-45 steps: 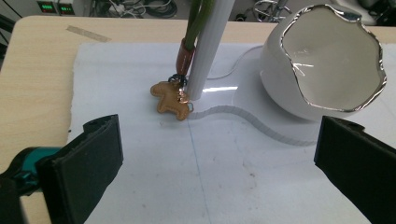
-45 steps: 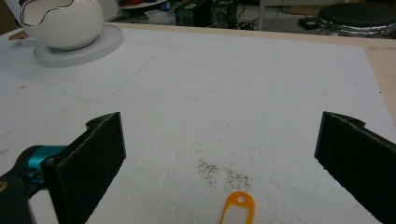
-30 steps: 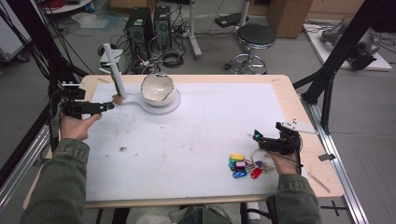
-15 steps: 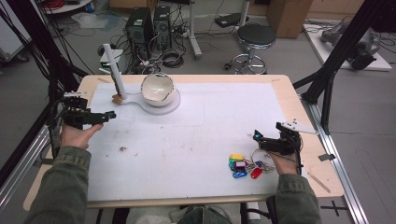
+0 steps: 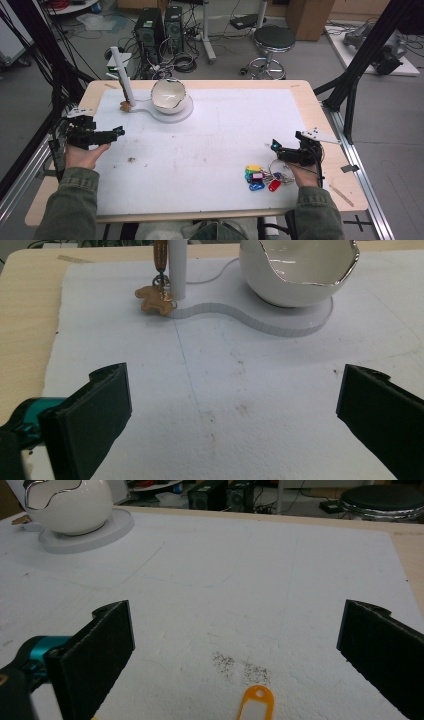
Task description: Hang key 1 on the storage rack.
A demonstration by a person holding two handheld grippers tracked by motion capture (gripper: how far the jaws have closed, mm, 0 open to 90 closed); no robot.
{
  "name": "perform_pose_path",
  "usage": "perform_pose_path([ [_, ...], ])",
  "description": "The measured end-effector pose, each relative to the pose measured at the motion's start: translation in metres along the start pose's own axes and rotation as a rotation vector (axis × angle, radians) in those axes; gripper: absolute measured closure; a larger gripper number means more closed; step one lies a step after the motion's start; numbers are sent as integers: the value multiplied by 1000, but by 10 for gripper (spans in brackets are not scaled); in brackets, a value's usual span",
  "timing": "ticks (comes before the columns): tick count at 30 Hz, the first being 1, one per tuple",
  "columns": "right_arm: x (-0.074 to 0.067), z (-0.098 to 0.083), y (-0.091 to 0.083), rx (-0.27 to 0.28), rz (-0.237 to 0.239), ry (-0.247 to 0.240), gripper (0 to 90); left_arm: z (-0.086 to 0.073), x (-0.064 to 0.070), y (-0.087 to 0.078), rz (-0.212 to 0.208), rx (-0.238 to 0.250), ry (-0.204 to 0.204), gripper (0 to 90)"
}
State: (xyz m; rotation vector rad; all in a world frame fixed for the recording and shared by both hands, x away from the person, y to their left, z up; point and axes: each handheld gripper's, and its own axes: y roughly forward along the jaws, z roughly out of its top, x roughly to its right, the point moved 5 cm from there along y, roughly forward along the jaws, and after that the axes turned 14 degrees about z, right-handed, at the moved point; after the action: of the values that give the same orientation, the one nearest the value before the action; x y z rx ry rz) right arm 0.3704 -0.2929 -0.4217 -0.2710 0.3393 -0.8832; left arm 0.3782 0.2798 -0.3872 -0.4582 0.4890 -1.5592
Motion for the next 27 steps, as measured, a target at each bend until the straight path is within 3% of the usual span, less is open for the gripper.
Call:
perform_pose_path([
  [6, 0, 0, -1, 3, -1, 2, 8, -15, -2, -4, -5, 0, -17, 17],
  [14, -1, 0, 0, 1, 0, 6, 8, -39, -18, -8, 6, -4, -62, 17],
  [20, -1, -1, 1, -5, -2, 7, 8, -50, -23, -17, 21, 61, -63, 17],
  [27, 0, -1, 1, -9, 0, -1, 8, -65, -17, -25, 10, 152, -37, 17],
])
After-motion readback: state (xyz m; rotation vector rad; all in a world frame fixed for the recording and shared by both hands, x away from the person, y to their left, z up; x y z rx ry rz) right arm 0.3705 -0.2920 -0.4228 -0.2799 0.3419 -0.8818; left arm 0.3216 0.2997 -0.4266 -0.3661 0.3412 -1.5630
